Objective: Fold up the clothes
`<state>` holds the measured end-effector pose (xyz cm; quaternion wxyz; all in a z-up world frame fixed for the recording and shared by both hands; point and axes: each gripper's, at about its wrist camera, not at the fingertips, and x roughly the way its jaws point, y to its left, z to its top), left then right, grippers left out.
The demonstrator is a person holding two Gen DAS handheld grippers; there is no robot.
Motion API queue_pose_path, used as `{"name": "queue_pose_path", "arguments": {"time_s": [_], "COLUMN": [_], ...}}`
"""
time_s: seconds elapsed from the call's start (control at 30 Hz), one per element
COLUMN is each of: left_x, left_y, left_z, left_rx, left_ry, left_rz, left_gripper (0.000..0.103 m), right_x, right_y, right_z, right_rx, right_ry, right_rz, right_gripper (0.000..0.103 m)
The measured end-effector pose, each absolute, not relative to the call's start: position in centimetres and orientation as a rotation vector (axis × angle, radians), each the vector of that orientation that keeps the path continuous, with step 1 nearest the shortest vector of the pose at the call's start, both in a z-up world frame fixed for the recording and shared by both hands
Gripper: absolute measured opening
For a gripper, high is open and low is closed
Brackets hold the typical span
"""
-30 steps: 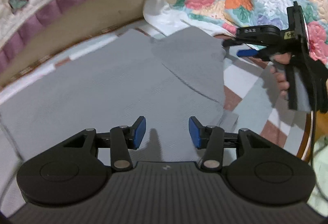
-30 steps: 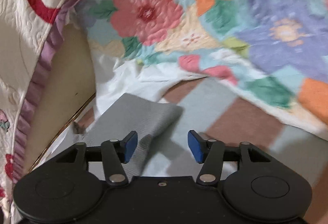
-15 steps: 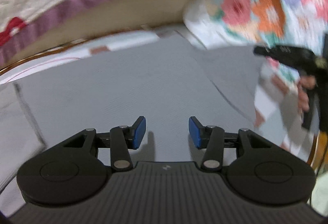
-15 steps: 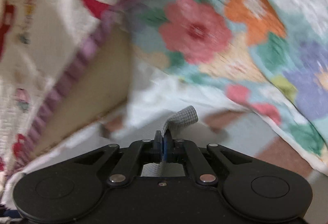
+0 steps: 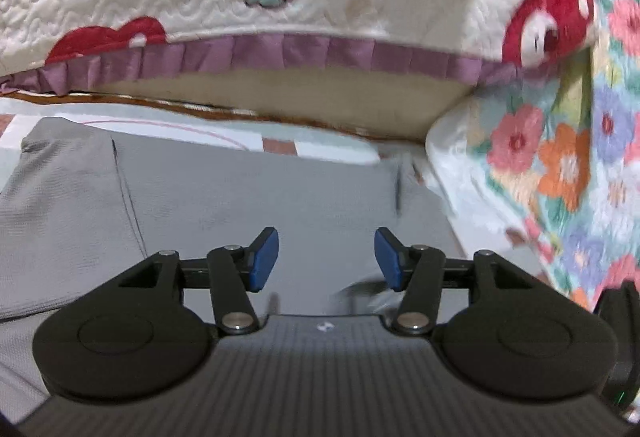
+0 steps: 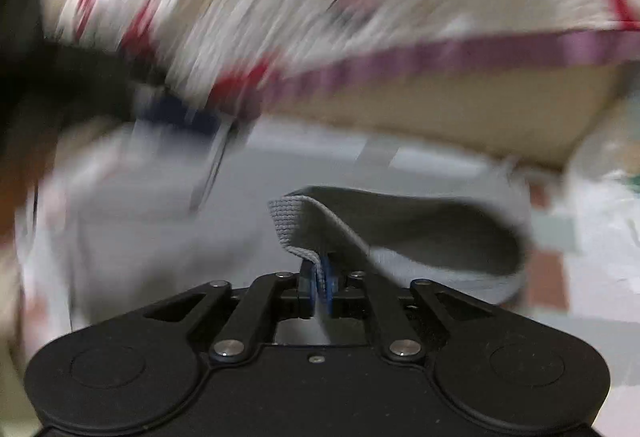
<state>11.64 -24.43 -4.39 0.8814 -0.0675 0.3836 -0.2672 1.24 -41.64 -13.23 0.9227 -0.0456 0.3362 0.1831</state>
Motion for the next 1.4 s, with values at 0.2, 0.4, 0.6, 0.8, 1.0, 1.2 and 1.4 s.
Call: {"name": "queue_pose_path", "arguments": {"time_s": [0.2, 0.4, 0.6, 0.8, 1.0, 1.2, 1.4], "left_x": [10.9, 9.8, 8.8, 12.3, 16.8, 18.3, 20.4], "left_y": [-29.1, -35.1, -39.9, -41.8, -41.2, -39.6, -37.5], "left_z": [-6.0, -7.8, -8.1, -9.5, -9.6, -6.0, -8.2], "left_rx": [0.102, 0.343, 0.474, 0.344, 0.363, 0.576, 0.530], "left_ry": [0.819, 0.761, 0.694, 0.808, 0.933, 0.734, 0.786], "left_rz": [-0.681, -0.781, -0.839, -0.739, -0.711, -0.677, -0.578], "left_gripper": [0.058, 0.065, 0.073, 0.082, 0.009, 0.007, 0.013], "right_x": [-4.8, -6.0, -5.6, -4.3, -4.2, -4.8, -5.1], "right_y": [-43.9, -48.2, -50.6, -54.0, -53.5, -52.7, -52.1], "right_z": [-13.0, -13.1, -13.9, -15.4, -16.2, -16.3, -16.0], "right_rx": [-0.158, -0.172, -0.015, 0.379, 0.314, 0.252, 0.208], "right_ry": [0.637, 0.670, 0.685, 0.642, 0.621, 0.609, 0.606], "right_rz": [0.292, 0.064, -0.014, -0.001, 0.005, -0.010, -0.039], "right_gripper": [0.046, 0.047, 0.067, 0.069, 0.017, 0.011, 0.011]}}
